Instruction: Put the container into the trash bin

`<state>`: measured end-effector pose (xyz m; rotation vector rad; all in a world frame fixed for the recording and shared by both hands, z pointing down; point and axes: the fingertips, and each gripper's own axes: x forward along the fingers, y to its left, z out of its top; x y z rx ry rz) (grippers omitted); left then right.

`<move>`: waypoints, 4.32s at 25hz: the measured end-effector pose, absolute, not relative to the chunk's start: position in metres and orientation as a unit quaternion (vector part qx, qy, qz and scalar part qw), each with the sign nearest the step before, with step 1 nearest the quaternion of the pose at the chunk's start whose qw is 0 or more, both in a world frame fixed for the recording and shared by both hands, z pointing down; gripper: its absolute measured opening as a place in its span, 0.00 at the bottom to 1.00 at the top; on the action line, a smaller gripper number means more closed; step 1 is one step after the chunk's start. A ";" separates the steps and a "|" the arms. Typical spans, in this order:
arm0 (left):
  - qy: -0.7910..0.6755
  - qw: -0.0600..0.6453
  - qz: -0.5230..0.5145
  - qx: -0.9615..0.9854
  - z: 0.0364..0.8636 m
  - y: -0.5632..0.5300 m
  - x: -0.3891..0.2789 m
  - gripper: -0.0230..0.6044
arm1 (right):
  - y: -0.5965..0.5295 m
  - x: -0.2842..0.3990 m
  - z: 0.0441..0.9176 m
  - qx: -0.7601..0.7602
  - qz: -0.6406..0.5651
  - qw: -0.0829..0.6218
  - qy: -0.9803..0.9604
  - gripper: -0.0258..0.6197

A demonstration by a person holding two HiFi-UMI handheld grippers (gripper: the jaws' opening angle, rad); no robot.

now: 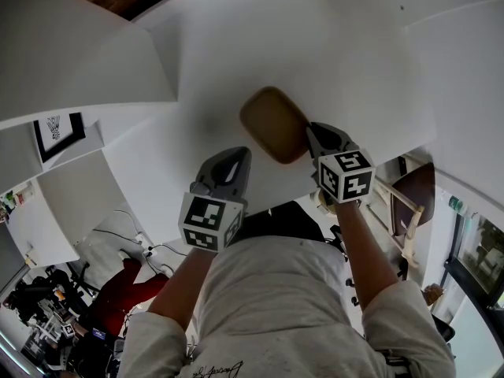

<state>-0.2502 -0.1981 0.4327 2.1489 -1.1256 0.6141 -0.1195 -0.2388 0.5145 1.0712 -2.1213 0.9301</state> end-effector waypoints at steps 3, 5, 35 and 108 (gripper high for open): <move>-0.427 0.315 0.231 0.816 0.432 -0.198 -0.249 0.07 | -0.239 -0.119 0.513 0.401 0.350 0.289 -0.796 0.10; -0.427 0.315 0.230 0.816 0.431 -0.198 -0.248 0.07 | -0.238 -0.119 0.511 0.401 0.350 0.288 -0.796 0.10; -0.375 0.289 0.234 0.849 0.420 -0.181 -0.232 0.07 | -0.202 -0.100 0.481 0.451 0.358 0.258 -0.776 0.10; -0.111 0.196 0.305 0.925 0.414 0.099 0.080 0.07 | 0.183 0.207 0.483 0.666 0.431 0.123 -0.597 0.10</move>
